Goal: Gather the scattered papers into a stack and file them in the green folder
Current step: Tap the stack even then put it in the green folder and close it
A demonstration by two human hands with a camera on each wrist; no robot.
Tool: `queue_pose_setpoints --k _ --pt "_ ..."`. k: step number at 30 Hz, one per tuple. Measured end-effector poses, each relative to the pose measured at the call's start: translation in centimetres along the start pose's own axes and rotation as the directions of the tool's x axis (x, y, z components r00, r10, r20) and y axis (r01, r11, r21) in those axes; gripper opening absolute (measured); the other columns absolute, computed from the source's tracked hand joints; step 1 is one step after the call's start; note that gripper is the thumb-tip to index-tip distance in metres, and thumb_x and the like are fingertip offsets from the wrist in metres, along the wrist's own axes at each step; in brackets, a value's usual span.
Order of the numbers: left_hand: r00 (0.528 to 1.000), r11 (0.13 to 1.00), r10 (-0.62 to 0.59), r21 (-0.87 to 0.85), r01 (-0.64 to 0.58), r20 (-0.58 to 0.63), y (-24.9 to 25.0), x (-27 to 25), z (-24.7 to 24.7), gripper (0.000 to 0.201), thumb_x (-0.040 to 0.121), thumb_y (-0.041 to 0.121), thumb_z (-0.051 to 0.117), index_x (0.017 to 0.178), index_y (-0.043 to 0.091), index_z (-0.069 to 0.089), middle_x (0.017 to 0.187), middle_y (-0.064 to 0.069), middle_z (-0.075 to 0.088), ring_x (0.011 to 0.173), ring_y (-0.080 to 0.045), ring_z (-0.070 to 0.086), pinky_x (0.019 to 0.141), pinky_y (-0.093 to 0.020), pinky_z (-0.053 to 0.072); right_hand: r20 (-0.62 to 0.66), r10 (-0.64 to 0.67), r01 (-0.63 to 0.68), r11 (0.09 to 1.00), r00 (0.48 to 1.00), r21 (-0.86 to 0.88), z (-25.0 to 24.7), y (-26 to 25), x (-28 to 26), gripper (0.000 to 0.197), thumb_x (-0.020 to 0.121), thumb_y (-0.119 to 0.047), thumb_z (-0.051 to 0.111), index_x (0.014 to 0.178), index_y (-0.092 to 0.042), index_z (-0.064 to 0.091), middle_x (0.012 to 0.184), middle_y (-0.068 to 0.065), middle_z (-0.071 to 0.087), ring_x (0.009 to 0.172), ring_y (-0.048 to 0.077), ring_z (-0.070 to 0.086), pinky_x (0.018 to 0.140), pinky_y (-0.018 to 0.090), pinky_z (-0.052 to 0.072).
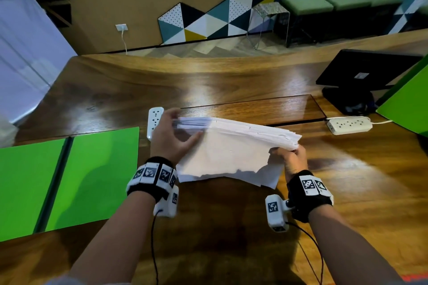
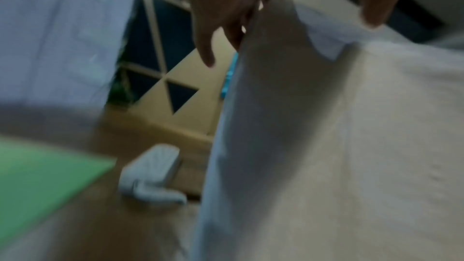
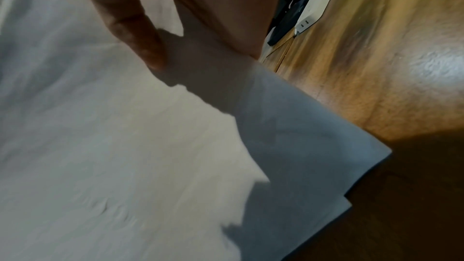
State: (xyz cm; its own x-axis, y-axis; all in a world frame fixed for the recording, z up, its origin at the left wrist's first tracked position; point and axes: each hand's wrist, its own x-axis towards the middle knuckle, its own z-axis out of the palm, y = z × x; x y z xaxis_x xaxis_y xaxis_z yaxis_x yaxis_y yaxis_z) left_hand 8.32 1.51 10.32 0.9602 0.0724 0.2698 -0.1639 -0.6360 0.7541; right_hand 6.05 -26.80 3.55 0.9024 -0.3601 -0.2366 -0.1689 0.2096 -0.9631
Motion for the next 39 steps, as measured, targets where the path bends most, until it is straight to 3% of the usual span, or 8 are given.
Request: queue_pose_setpoints --k 5,13,19,22,28,31,33,39 --pt "0.907 0.624 0.143 0.675 -0.394 0.396 3.4 2.9 0.7 0.088 0.058 0.083 0.052 0.127 0.028 0.049 0.133 0.005 0.053 0.132 -0.019 0.041 0.114 -0.061 0.002 -0.018 -0.016 0.016 1.0 1.0 -0.008 0.3 -0.3 0.4 0.019 0.051 0.003 0.053 0.05 -0.011 0.067 0.05 -0.001 0.065 0.059 0.026 0.055 0.065 0.03 0.045" --pt "0.596 0.608 -0.091 0.518 -0.601 0.798 8.6 5.7 4.9 0.055 0.085 0.044 0.06 0.134 0.023 0.05 0.132 -0.004 0.059 0.12 -0.025 0.055 0.09 -0.036 0.046 -0.043 -0.008 0.006 0.999 0.999 -0.044 0.3 -0.8 -0.1 0.018 0.053 0.004 0.054 0.057 -0.01 0.065 0.055 -0.002 0.067 0.059 0.015 0.059 0.065 0.028 0.045" --pt "0.721 0.771 -0.075 0.499 -0.396 0.688 7.4 5.9 4.2 0.041 0.085 0.035 0.064 0.121 0.017 0.061 0.123 -0.006 0.064 0.115 -0.026 0.058 0.091 -0.033 0.045 -0.304 0.091 -0.124 0.988 0.948 -0.093 -0.6 1.2 0.2 0.056 0.081 0.003 0.065 0.131 -0.01 0.043 0.116 0.008 0.053 0.115 0.028 0.052 0.1 0.038 0.045" --pt "0.785 0.935 -0.12 0.336 -0.117 0.607 6.0 6.6 2.5 0.019 0.078 0.029 0.074 0.072 0.014 0.062 0.079 -0.007 0.062 0.079 -0.024 0.06 0.072 -0.028 0.043 -0.272 0.299 -0.34 0.933 0.915 -0.117 -0.6 2.3 -0.2 0.079 0.078 -0.006 0.072 0.144 -0.011 0.028 0.13 0.015 0.047 0.114 0.03 0.051 0.094 0.039 0.042" --pt "0.829 0.848 -0.34 -0.236 0.474 0.443 4.4 2.9 -0.2 0.018 0.077 0.017 0.076 0.081 0.009 0.06 0.068 -0.003 0.058 0.055 -0.015 0.055 0.041 -0.018 0.046 -0.06 0.35 -0.339 0.93 0.935 0.139 1.9 0.7 -0.8 0.036 0.095 -0.01 0.041 0.129 -0.006 0.053 0.116 0.017 0.066 0.113 0.034 0.057 0.087 0.04 0.047" --pt "0.807 0.768 -0.426 -0.308 0.561 0.409 2.4 1.3 0.7 0.023 0.076 0.022 0.077 0.074 0.02 0.053 0.076 -0.003 0.058 0.068 -0.021 0.057 0.057 -0.026 0.048 -0.084 0.354 -0.34 0.929 0.932 0.144 2.9 -1.9 -0.3 0.012 0.094 -0.013 0.047 0.09 -0.011 0.059 0.045 -0.016 0.064 0.063 0.001 0.062 0.065 0.03 0.052" --pt "0.796 0.712 -0.465 -0.37 0.596 0.388 0.8 0.6 1.5 0.023 0.071 0.024 0.08 0.075 0.018 0.058 0.078 -0.007 0.061 0.078 -0.028 0.058 0.067 -0.032 0.046 -0.094 0.268 -0.261 0.962 0.959 0.082 3.6 -3.5 -0.5 0.011 0.088 -0.01 0.056 0.099 -0.007 0.059 0.039 -0.016 0.059 0.047 -0.004 0.059 0.059 0.019 0.054" --pt "0.817 0.613 -0.457 -0.541 0.576 0.352 -0.5 -1.6 2.6 0.048 0.041 0.021 0.089 0.082 0.01 0.066 0.073 -0.005 0.068 0.073 -0.025 0.059 0.071 -0.034 0.046 -0.168 0.17 -0.165 0.985 0.971 0.041 4.5 -4.6 -2.3 0.059 0.096 -0.052 0.04 0.138 -0.012 0.047 0.142 0.008 0.048 0.13 0.027 0.045 0.108 0.041 0.037"
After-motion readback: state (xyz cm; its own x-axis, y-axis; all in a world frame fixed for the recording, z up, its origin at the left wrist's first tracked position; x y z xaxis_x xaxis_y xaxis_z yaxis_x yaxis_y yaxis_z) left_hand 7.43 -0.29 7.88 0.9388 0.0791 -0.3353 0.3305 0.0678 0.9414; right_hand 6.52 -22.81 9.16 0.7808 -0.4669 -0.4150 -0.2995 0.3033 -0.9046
